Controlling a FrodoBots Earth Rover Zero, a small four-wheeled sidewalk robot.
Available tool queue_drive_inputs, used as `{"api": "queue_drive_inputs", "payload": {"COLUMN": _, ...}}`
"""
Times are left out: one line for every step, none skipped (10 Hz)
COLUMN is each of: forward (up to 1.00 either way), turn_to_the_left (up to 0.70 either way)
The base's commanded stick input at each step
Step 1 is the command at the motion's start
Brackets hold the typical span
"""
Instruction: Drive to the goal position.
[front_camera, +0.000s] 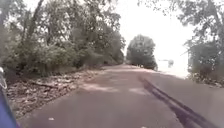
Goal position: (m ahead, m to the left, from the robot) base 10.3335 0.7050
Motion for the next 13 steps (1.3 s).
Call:
{"api": "queue_drive_inputs", "payload": {"forward": 0.70, "turn_to_the_left": -0.01}}
{"api": "queue_drive_inputs", "payload": {"forward": 0.70, "turn_to_the_left": -0.01}}
{"api": "queue_drive_inputs", "payload": {"forward": 0.70, "turn_to_the_left": -0.01}}
{"api": "queue_drive_inputs", "payload": {"forward": 0.70, "turn_to_the_left": -0.01}}
{"api": "queue_drive_inputs", "payload": {"forward": 0.70, "turn_to_the_left": -0.01}}
{"api": "queue_drive_inputs", "payload": {"forward": 0.70, "turn_to_the_left": -0.01}}
{"api": "queue_drive_inputs", "payload": {"forward": 0.70, "turn_to_the_left": -0.01}}
{"api": "queue_drive_inputs", "payload": {"forward": 0.70, "turn_to_the_left": -0.01}}
{"api": "queue_drive_inputs", "payload": {"forward": 0.70, "turn_to_the_left": -0.01}}
{"api": "queue_drive_inputs", "payload": {"forward": 0.70, "turn_to_the_left": -0.01}}
{"api": "queue_drive_inputs", "payload": {"forward": 0.70, "turn_to_the_left": -0.01}}
{"api": "queue_drive_inputs", "payload": {"forward": 0.70, "turn_to_the_left": -0.01}}
{"api": "queue_drive_inputs", "payload": {"forward": 0.70, "turn_to_the_left": -0.01}}
